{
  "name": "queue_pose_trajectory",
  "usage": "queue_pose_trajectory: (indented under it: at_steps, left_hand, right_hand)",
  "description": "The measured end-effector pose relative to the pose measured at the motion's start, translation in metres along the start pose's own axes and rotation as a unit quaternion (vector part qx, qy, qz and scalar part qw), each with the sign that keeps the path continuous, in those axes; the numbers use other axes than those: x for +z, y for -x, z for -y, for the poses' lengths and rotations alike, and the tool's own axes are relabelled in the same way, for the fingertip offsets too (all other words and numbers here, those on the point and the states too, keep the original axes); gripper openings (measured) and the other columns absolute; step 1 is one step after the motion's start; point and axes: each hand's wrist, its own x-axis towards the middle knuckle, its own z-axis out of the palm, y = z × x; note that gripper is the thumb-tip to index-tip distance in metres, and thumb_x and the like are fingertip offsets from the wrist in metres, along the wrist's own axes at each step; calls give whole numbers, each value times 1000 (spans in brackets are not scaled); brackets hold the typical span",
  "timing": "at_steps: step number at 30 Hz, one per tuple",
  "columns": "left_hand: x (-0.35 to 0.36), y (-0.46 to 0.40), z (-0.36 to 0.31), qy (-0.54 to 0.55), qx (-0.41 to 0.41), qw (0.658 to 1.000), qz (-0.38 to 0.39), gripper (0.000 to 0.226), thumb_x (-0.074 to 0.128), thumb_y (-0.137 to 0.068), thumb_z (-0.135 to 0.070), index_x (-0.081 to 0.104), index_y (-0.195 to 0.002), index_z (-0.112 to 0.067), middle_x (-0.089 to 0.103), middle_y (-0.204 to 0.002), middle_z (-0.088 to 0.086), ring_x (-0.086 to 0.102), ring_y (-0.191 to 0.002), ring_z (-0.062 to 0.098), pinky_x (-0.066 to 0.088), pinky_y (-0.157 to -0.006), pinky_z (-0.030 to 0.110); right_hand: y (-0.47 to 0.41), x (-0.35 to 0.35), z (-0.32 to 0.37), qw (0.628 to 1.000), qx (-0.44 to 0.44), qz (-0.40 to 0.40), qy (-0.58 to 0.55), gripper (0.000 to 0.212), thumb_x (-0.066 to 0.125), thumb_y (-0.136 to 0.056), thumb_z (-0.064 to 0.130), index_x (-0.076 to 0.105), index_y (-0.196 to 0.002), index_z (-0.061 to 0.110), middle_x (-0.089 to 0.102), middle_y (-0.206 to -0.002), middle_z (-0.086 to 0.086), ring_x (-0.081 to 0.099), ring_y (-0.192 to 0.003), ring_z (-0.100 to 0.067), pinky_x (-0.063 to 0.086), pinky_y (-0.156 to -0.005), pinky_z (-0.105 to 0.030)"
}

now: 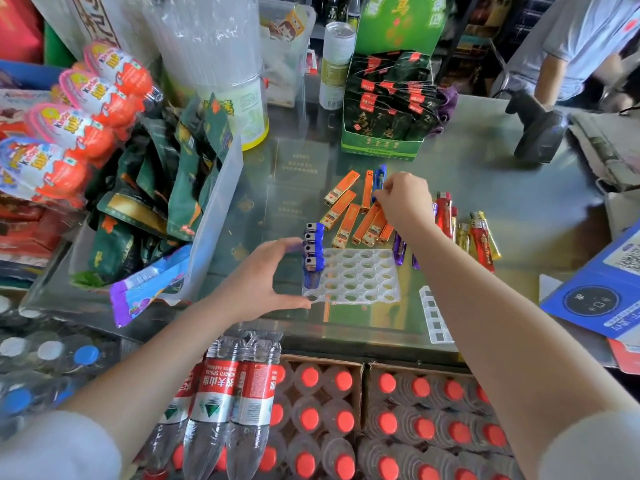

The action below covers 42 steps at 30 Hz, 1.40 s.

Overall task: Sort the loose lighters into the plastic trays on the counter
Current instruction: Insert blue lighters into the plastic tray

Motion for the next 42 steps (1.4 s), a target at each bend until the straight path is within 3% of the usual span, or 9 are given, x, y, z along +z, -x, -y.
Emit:
queue_pose_trajectory:
  at_steps: [2,7,15,19,25,30,33,36,42]
  left_hand:
    - [-1,0,-2,7,3,1000,-2,79,80,-62,-34,34,-126,-34,28,-114,-37,25,-108,-15,17,-87,-4]
    - [-3,1,-5,14,-9,1000,11,81,79,-65,-33,32,-130,-32,27,-114,-34,25,-111,-12,21,-93,12]
    - [-3,2,-5,25,-14,999,14,79,79,-64,-34,26,-121,-45,27,-113,-35,27,-112,-11,21,-94,16]
    - [-2,2,-4,30,-8,999,13,78,79,-64,-33,25,-119,-46,24,-111,-41,26,-111,-11,21,-94,16]
    - [0,2,-2,20,-1,1000,4,81,79,-65,-33,33,-132,-31,35,-124,-20,30,-117,-4,24,-99,20]
    - [4,6,-5,7,6,1000,-29,81,80,-63,-31,37,-131,-25,38,-120,-17,33,-115,0,25,-94,18]
    - [10,13,-5,-5,7,998,-65,81,82,-60,-34,41,-129,-20,45,-119,-10,39,-116,8,29,-94,22]
    - [14,20,-4,-10,-1,996,-89,81,82,-58,-36,43,-127,-18,49,-121,-4,42,-117,13,28,-92,21]
    - [15,28,-8,-11,4,996,-88,79,81,-60,-38,44,-127,-21,51,-125,0,43,-118,14,28,-90,18]
  right_hand:
    - [-6,2,1,1000,18,5,9,23,59,-87,21,54,-76,2,52,-69,-10,43,-49,-20,29,-43,-20]
    - [-16,0,5,996,79,20,18,30,61,-86,33,52,-80,6,43,-60,-3,46,-52,-21,28,-44,-20]
    - [-23,1,16,992,117,44,3,11,60,-84,14,52,-86,6,56,-82,-8,55,-70,-27,37,-51,-26]
    - [-17,-3,11,996,70,48,-40,12,59,-82,12,65,-84,3,59,-75,-8,50,-57,-20,39,-49,-24]
    - [33,-27,20,981,-48,-14,-185,10,60,-82,15,59,-92,13,57,-81,4,48,-62,-1,37,-53,-16]
    - [106,-29,14,941,-88,52,-324,13,67,-79,10,59,-88,6,69,-81,-6,65,-69,-12,53,-66,-26]
    - [142,-18,5,944,-99,98,-299,12,69,-78,7,62,-86,13,68,-76,6,62,-64,3,52,-68,-18]
    - [160,-1,0,947,-117,119,-274,12,69,-78,6,65,-89,10,70,-79,2,61,-65,5,51,-70,-16]
    - [169,13,5,948,-187,113,-231,12,65,-80,5,64,-90,-1,72,-88,-12,67,-77,-20,51,-73,-26]
